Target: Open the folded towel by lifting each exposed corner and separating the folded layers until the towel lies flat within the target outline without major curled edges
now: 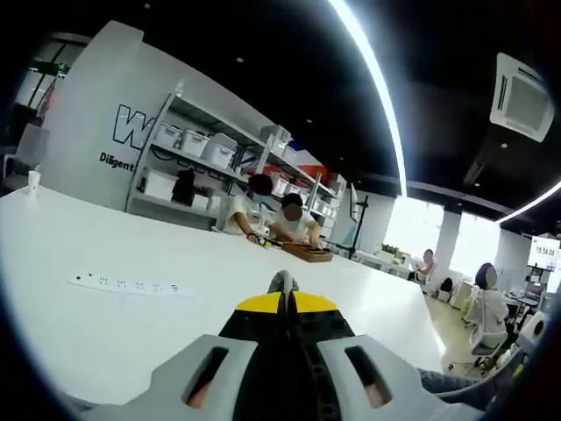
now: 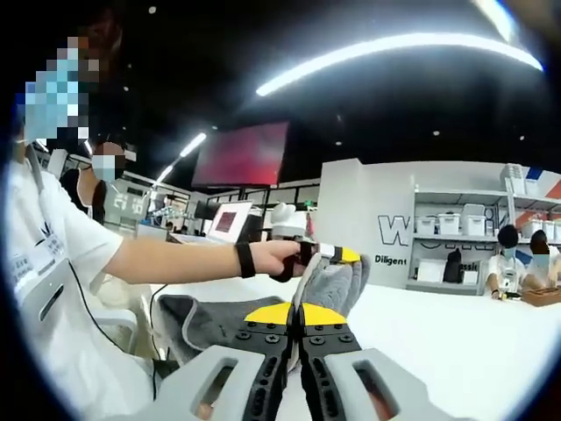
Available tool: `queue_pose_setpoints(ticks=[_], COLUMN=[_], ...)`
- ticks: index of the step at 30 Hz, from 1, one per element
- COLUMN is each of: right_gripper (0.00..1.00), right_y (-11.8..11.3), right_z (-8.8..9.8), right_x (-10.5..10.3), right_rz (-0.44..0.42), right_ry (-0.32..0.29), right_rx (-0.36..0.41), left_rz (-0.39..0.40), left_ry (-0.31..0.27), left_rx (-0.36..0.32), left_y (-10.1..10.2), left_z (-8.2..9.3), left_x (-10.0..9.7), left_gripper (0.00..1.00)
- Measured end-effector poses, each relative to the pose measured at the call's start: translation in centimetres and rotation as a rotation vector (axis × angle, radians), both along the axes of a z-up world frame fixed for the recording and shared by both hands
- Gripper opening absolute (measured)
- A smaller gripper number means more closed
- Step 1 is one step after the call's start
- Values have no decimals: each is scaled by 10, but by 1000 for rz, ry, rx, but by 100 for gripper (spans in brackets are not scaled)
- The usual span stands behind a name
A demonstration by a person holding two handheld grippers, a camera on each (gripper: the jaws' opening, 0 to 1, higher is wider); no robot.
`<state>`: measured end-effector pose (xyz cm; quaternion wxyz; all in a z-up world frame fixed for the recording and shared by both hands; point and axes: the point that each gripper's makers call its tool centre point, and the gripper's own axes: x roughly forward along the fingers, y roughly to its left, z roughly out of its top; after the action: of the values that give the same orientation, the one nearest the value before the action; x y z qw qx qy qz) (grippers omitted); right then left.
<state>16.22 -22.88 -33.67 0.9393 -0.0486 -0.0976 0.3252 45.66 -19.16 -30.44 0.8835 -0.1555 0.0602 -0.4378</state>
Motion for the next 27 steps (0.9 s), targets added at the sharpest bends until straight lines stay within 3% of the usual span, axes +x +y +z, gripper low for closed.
queue_pose_setpoints(ticks=[16, 27], right_gripper=[0, 0], right_y=[-19, -27], right_z=[-6, -18], right_x=[-1, -2], right_rz=[-53, -75], right_ry=[4, 20], right_rx=[-27, -146], left_rz=[-47, -63], left_ry=[-6, 24], left_rx=[-21, -10], left_y=[-26, -44], left_z=[6, -11], left_x=[-6, -4], left_gripper=[1, 1])
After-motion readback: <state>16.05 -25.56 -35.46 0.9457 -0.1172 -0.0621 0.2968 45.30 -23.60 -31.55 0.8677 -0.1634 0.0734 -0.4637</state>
